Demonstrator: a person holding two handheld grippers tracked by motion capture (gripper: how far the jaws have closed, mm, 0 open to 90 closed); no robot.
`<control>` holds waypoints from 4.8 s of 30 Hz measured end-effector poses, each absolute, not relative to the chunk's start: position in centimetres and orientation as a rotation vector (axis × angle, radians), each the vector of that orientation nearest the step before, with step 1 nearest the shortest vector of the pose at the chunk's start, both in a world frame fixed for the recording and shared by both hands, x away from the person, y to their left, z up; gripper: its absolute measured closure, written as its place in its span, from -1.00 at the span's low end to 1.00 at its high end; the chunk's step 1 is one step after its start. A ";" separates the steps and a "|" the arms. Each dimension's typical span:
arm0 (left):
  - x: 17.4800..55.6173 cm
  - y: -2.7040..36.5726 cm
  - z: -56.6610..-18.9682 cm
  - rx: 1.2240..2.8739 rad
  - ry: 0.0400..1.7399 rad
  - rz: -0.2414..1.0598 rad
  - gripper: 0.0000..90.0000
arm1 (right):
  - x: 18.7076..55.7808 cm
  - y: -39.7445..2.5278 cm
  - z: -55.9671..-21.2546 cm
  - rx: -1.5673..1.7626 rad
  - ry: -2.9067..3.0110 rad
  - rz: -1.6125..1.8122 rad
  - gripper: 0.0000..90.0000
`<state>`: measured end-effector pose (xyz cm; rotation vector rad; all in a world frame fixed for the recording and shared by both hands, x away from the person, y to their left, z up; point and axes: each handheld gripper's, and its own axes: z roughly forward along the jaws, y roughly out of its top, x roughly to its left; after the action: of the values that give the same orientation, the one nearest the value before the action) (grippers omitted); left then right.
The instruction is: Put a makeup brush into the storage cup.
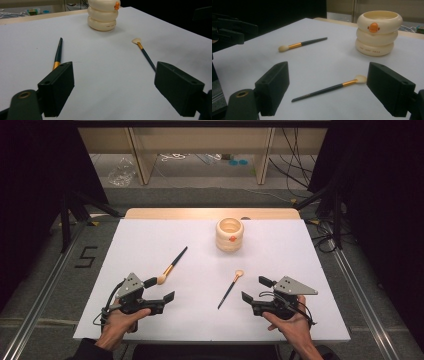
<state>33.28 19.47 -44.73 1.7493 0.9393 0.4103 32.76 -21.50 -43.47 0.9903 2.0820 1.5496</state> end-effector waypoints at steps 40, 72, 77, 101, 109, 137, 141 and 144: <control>42.3 19.6 -42.2 2.091 1.022 0.385 -0.59 | 32.7 -21.2 -43.6 0.961 2.152 1.511 -0.55; 50.5 17.5 -44.3 2.384 1.150 0.238 -0.21 | 32.8 -20.7 -43.9 0.898 2.220 1.509 -0.55; 51.2 17.3 -44.5 2.385 1.178 0.198 -0.11 | 32.8 -20.6 -44.0 0.891 2.214 1.525 -0.54; 52.6 16.1 -46.2 2.499 1.233 0.084 0.39 | 32.8 -20.2 -44.1 0.870 2.253 1.511 -0.53; 53.3 15.4 -46.0 2.613 1.211 0.102 0.61 | 32.9 -20.2 -44.2 0.867 2.257 1.515 -0.51; 53.7 15.1 -45.7 2.775 1.042 0.099 0.74 | 32.7 -20.1 -44.1 0.864 2.284 1.491 -0.50; 53.6 15.3 -45.2 2.766 1.010 0.081 0.74 | 32.8 -20.1 -44.1 0.865 2.283 1.494 -0.50; 53.2 15.3 -44.8 2.729 1.007 0.079 0.74 | 32.8 -20.1 -44.1 0.882 2.276 1.507 -0.50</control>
<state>53.23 15.28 -44.80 2.7291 1.0065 0.0785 32.82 -20.15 -44.14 0.8821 2.2762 1.5072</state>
